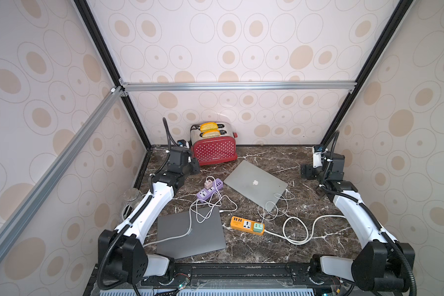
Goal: Unplug the laptop charger
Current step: Remove the charging cable from the laptop.
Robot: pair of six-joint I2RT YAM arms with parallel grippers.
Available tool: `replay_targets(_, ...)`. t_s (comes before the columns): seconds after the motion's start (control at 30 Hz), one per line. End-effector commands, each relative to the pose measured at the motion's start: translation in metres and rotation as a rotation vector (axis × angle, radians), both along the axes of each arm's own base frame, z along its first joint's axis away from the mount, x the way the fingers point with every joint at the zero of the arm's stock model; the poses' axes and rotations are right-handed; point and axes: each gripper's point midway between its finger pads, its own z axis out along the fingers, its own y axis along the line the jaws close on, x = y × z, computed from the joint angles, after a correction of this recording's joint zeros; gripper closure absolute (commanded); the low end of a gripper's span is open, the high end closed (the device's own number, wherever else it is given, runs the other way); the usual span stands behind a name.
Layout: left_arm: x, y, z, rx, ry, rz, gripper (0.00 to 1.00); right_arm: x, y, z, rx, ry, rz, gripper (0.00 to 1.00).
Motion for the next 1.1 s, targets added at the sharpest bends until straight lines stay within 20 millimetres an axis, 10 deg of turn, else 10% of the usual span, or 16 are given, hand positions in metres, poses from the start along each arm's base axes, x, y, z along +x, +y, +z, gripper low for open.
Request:
replay_targets(0.0, -0.036, -0.035, -0.014, 0.033, 0.136, -0.1, 0.59, -0.031, 0.016, -0.038, -0.05, 0.201, 0.103, 0.09)
replay_targets(0.27, -0.043, -0.132, 0.005, 0.182, 0.064, -0.306, 0.59, -0.026, 0.008, -0.069, -0.137, 0.286, 0.069, 0.13)
replay_targets(0.53, -0.02, -0.191, -0.057, 0.219, 0.205, -0.408, 0.62, -0.008, 0.0, -0.095, -0.209, 0.371, 0.043, 0.19)
replay_targets(1.07, -0.005, -0.222, -0.133, 0.256, 0.326, -0.432, 0.63, -0.003, 0.015, -0.141, -0.219, 0.486, 0.178, 0.41)
